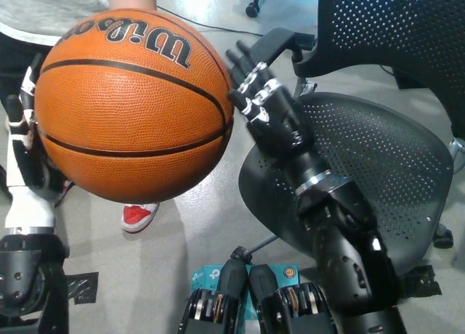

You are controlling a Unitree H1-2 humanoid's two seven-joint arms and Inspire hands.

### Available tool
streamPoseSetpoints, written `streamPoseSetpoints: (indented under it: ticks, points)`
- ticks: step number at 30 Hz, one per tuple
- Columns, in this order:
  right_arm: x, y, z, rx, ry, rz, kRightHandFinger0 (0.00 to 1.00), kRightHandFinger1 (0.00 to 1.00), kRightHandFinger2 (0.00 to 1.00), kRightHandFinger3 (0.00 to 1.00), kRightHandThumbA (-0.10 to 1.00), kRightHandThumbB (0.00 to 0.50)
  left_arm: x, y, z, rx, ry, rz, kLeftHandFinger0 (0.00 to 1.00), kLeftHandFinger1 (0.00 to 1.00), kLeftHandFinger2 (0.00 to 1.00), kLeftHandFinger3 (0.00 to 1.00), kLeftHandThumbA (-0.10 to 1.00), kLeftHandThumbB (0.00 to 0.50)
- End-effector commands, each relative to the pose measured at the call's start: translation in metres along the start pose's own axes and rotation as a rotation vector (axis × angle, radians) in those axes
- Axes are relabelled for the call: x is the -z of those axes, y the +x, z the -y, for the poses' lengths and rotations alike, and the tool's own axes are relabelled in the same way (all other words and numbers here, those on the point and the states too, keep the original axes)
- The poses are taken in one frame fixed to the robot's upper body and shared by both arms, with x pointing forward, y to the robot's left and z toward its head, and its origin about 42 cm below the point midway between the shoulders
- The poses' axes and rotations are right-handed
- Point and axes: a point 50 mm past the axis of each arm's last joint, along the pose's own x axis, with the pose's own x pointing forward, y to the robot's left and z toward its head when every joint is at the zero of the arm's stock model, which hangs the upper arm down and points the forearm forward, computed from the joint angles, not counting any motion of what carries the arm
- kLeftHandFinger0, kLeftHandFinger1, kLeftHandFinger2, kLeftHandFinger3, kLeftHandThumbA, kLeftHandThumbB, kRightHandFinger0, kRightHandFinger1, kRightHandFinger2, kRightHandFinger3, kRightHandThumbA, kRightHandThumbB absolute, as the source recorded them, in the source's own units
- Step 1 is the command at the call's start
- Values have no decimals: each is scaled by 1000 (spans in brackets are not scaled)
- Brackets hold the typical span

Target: The robot grabs the basketball from a person using both hands and then drops it on the black chair in the front

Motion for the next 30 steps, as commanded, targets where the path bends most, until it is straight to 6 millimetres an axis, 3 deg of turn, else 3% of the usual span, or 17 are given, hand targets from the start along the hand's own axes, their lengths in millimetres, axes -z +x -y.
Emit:
streamPoseSetpoints:
  ticks: [1, 3, 5, 8, 10, 16, 17, 19, 20, 23, 26, 27, 28, 30]
  points:
    - [4, 12, -21, -103, 0, 15, 1000, 1000, 1000, 1000, 1000, 404, -13, 6, 9, 18, -5, 47, 1000, 1000, 1000, 1000, 1000, 196]
    - [16, 14, -28, -95, 27, -28, 1000, 1000, 1000, 1000, 1000, 426, -12, 6, 11, 21, 0, 50, 1000, 1000, 1000, 1000, 1000, 204]
    - [26, 15, -36, -123, 29, -49, 1000, 1000, 1000, 1000, 1000, 402, -10, 8, 15, 26, 32, 62, 1000, 1000, 1000, 1000, 1000, 223]
    - [26, 15, -37, -124, 29, -48, 1000, 1000, 1000, 1000, 1000, 400, -10, 8, 15, 25, 34, 62, 1000, 1000, 1000, 1000, 1000, 223]
    - [35, 18, -53, -156, 48, -69, 1000, 1000, 1000, 1000, 1000, 415, -9, 7, 18, 47, 30, 70, 1000, 1000, 1000, 1000, 1000, 176]
    - [39, 17, -58, -165, 40, -65, 1000, 1000, 1000, 1000, 1000, 421, -8, 6, 21, 52, 10, 65, 1000, 1000, 1000, 1000, 1000, 157]
    - [42, 17, -75, -153, -98, -8, 1000, 1000, 1000, 1000, 1000, 374, -7, 8, 25, 68, -9, 69, 1000, 1000, 1000, 1000, 1000, 148]
    - [43, 16, -77, -152, -115, 1, 1000, 1000, 1000, 1000, 1000, 372, -7, 8, 25, 69, -12, 70, 1000, 1000, 1000, 1000, 1000, 146]
    - [46, 18, -96, -108, -208, 60, 1000, 1000, 1000, 1000, 1000, 338, -6, 10, 33, 70, -30, 63, 1000, 1000, 1000, 1000, 1000, 174]
    - [51, 18, -112, -109, -235, 105, 1000, 1000, 1000, 1000, 1000, 238, -5, 7, 46, 105, -28, 54, 1000, 1000, 1000, 1000, 1000, 137]
    - [52, 18, -113, -105, -236, 114, 1000, 1000, 1000, 1000, 1000, 231, -5, 6, 48, 111, -29, 54, 1000, 1000, 1000, 1000, 1000, 135]
    - [54, 21, -121, -98, -257, 142, 1000, 1000, 1000, 1000, 1000, 223, -7, 4, 58, 137, -25, 57, 1000, 1000, 1000, 1000, 1000, 148]
    - [50, 25, -135, -62, -329, 201, 1000, 1000, 1000, 1000, 1000, 155, -13, 3, 81, 156, -46, 67, 1000, 1000, 1000, 1000, 1000, 117]
    - [44, 28, -140, -35, -339, 231, 1000, 1000, 1000, 1000, 1000, 134, -20, 8, 89, 147, -77, 62, 1000, 1000, 1000, 1000, 1000, 123]
